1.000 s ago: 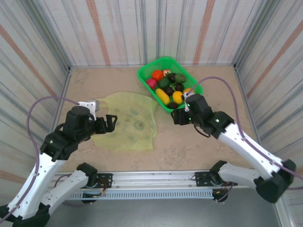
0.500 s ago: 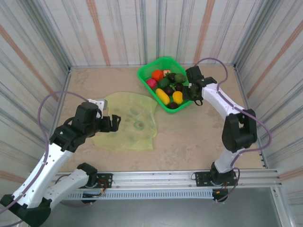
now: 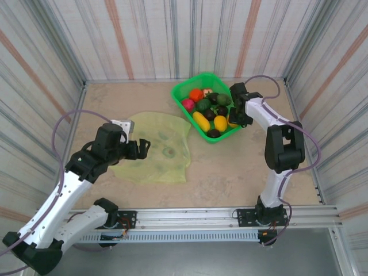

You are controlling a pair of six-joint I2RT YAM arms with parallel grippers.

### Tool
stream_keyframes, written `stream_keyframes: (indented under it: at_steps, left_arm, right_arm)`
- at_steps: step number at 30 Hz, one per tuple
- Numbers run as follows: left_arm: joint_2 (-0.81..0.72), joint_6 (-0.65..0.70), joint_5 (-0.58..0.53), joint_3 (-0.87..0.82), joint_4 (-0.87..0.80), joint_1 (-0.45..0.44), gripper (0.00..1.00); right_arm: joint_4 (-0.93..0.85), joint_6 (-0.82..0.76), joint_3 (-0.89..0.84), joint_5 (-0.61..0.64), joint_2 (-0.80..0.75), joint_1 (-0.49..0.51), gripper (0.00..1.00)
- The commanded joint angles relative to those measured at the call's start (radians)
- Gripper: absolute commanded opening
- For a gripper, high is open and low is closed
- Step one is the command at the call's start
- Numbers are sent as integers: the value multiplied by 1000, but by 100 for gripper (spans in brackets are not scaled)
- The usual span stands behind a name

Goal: Place the fake fruits into the plastic bag and tie a complex knot

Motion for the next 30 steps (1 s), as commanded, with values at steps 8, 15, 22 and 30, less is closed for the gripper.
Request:
stream_keyframes:
  at_steps: [8,15,22,30]
  left_arm:
    - [-29,15,-30,-17,12,-2,99]
    - [-66,-23,-69,52,-112,-16,99]
    - [-203,-45,-135,104,-175,-17,98]
    - [-231,-7,-148,153,-202,-22,98]
  right_arm:
    - [-87,256,-400,108,-450,-45,0]
    - [-49,64,-322,47,-656,177,47]
    - [78,7,-208,-170,-447,527,51]
    - [107,-13,-4,-161,-35,571,57]
